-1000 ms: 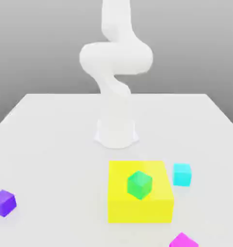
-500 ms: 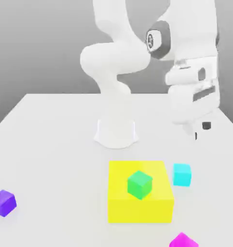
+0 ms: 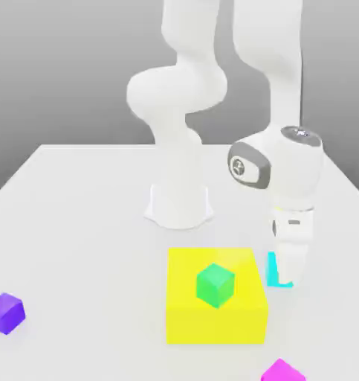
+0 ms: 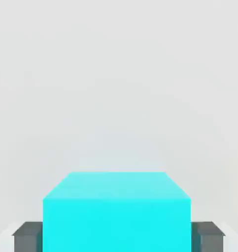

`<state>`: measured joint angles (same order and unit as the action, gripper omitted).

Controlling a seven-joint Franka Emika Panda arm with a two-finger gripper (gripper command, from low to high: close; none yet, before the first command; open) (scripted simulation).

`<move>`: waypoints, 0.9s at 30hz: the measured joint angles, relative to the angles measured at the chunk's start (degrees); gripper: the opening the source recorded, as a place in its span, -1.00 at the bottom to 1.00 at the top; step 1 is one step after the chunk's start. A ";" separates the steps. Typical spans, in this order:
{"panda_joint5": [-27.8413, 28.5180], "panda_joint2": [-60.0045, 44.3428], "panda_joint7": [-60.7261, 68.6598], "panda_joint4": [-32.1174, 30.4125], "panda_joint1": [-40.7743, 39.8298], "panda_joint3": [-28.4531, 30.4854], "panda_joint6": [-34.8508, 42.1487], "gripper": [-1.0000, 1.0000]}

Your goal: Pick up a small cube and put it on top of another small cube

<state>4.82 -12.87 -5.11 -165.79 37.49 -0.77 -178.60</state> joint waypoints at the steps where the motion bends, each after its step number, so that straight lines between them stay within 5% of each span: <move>1: 0.04 0.00 -0.04 0.00 -0.01 0.00 0.04 -1.00; 11: -5.04 14.70 3.56 -2.52 -1.54 -2.89 12.19 -1.00; 23: -2.05 28.26 -10.69 11.51 -19.42 8.24 39.67 -1.00; 27: -2.57 22.93 -11.18 10.92 -20.54 9.33 33.77 -1.00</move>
<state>2.24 10.06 -16.30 -154.87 16.95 8.56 -144.83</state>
